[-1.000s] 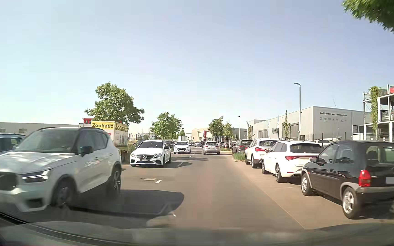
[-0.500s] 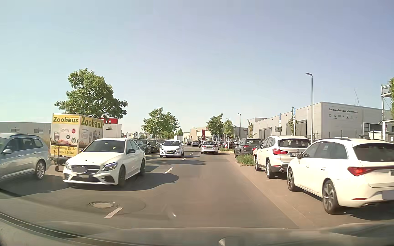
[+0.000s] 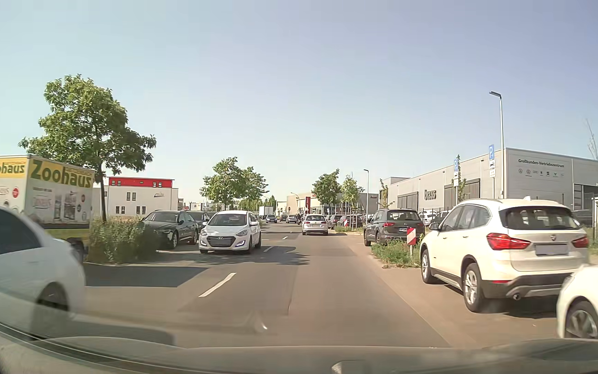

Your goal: Follow the waypoints while adhering to traffic rules and regulations

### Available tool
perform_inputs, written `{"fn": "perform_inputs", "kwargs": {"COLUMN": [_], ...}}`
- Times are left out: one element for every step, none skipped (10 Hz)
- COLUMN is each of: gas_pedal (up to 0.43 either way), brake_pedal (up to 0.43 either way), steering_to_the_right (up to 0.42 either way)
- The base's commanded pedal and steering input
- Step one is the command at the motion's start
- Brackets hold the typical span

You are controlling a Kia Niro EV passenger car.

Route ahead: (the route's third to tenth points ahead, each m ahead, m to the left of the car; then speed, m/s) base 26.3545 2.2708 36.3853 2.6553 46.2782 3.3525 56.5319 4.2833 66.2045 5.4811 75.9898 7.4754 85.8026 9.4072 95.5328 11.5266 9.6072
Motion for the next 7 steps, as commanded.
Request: {"fn": "perform_inputs", "kwargs": {"gas_pedal": [0.169, 0.169, 0.157, 0.15, 0.138, 0.13, 0.13], "brake_pedal": [0.03, 0.03, 0.03, 0.03, 0.03, 0.03, 0.03], "steering_to_the_right": [-0.004, -0.004, -0.004, -0.005, -0.004, -0.006, -0.007]}}
